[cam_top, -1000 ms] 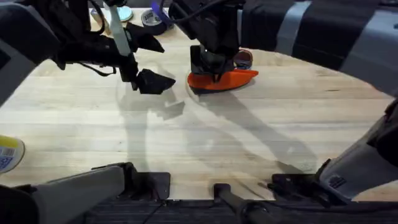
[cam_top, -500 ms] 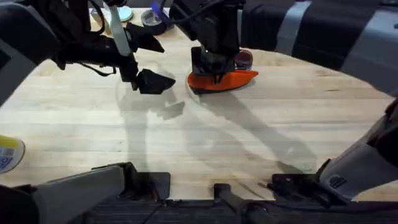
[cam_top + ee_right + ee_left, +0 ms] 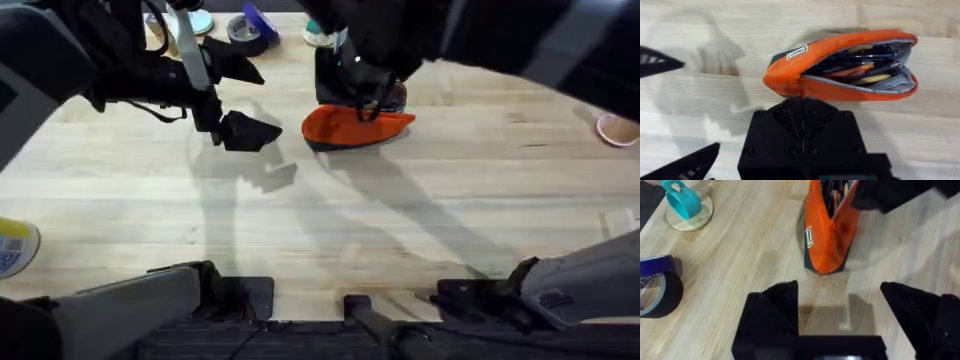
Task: Unzip the bag, pick up the pens from the table one at a time and place them inside, then zip the bag closed.
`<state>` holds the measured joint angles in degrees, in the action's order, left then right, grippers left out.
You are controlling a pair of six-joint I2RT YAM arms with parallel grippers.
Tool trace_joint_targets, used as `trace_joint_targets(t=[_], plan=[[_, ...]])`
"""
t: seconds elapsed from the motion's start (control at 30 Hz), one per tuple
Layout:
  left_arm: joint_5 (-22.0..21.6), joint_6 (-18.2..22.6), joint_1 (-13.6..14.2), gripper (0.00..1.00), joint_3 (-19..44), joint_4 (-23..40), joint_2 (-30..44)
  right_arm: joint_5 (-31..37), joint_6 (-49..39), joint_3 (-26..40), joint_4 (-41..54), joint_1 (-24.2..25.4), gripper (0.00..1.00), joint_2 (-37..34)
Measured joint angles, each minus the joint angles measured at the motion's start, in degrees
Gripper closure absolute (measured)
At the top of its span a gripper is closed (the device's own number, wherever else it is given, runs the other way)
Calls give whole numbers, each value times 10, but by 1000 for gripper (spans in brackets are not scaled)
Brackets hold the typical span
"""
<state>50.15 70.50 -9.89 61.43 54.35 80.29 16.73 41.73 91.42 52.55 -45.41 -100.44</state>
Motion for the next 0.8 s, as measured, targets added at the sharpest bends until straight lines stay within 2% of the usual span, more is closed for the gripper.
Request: trace_joint_targets(t=[0.4, 0.8], plan=[[0, 0, 0, 5, 0, 0, 0, 4, -27, 0, 1, 8, 973, 51], [0, 0, 0, 6, 0, 0, 0, 6, -57, 0, 29, 32, 973, 62]])
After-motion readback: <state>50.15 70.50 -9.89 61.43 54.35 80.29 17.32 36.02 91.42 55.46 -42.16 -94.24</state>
